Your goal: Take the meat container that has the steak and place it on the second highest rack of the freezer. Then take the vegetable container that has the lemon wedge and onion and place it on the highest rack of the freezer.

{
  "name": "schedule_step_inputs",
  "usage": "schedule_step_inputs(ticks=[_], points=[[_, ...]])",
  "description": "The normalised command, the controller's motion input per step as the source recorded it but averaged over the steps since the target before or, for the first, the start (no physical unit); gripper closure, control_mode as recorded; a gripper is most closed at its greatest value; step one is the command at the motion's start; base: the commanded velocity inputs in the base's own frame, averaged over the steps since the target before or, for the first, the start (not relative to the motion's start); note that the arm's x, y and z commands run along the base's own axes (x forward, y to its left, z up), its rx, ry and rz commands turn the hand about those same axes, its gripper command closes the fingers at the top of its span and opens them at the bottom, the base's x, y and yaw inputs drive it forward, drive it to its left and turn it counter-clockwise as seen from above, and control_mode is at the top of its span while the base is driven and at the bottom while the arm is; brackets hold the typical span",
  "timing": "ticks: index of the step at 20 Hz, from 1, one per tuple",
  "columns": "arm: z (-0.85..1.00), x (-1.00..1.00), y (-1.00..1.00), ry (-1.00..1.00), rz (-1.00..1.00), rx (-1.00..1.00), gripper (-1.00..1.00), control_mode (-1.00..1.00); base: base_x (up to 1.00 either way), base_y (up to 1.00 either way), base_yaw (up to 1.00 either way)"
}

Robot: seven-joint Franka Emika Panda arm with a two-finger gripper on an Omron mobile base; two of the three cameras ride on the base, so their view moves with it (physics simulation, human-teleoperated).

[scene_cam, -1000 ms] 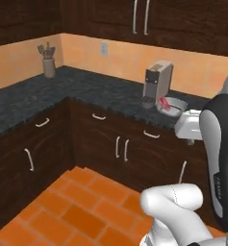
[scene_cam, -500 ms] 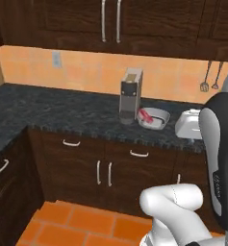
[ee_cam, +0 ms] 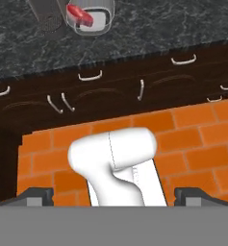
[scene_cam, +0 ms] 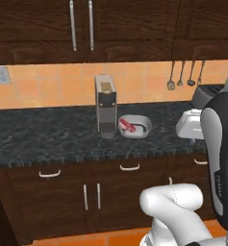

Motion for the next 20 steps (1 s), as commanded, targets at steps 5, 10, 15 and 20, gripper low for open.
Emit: schedule_step_inputs(ticks=[5, 10, 15, 20], points=[[0.0, 0.0, 0.0, 0.0, 0.0, 0.0, -1.0, 1.0, 0.81, 0.59, -0.43], [0.0, 0.0, 0.0, 0.0, 0.0, 0.0, -1.0, 1.0, 0.88, 0.06, -0.39], [-0.41, 0.63, -0.21, 0.13, -0.33, 0.12, -1.0, -1.0, 0.0, 0.0, 0.0], [-0.9, 0.53, -0.2, 0.09, -0.32, 0.14, -1.0, -1.0, 0.0, 0.0, 0.0]])
